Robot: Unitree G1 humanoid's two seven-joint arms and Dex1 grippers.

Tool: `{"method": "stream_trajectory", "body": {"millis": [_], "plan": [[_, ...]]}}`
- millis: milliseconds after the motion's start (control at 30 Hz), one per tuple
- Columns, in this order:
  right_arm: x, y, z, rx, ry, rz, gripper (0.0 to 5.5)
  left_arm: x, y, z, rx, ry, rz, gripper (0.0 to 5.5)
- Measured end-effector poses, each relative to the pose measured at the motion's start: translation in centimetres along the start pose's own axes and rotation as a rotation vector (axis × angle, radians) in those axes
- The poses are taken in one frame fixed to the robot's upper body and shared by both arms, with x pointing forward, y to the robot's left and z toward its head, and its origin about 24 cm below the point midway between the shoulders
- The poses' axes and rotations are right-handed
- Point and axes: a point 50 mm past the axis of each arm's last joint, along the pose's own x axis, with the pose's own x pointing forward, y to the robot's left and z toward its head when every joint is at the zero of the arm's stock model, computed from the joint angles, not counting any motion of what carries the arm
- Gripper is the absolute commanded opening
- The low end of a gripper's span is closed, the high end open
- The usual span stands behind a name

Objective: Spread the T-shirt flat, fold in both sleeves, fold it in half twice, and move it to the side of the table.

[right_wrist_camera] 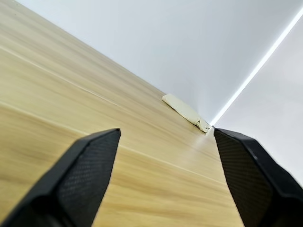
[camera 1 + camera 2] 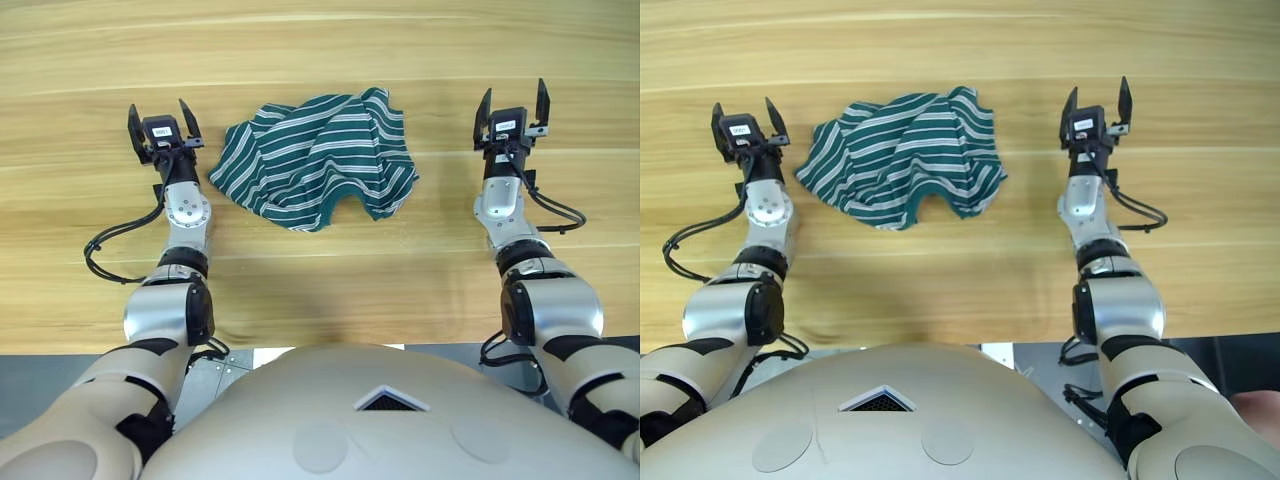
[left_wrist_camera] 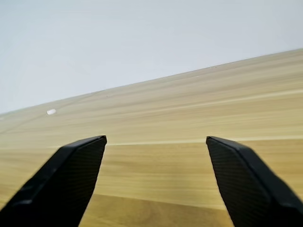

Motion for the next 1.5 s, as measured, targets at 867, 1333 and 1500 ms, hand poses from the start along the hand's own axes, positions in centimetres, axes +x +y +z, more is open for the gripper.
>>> {"method": "stream_trajectory", "body": {"millis": [867,1333,1500], "plan": [[0.1,0.3,0.6,0.006,-0.053,0.021,3.66,0.2,0.2,0.7,-0.141,-0.056,-0.078,3.91],[0.2,0.1,0.8,0.057,-0.063,0.049,3.66,-0.1,-0.2,1.0,-0.188,-0.099,-0.179,3.91],[0.1,0.5,1.0,0.065,-0.076,0.07,3.66,-0.2,0.0,0.9,-0.191,-0.094,-0.174,3.91]]}}
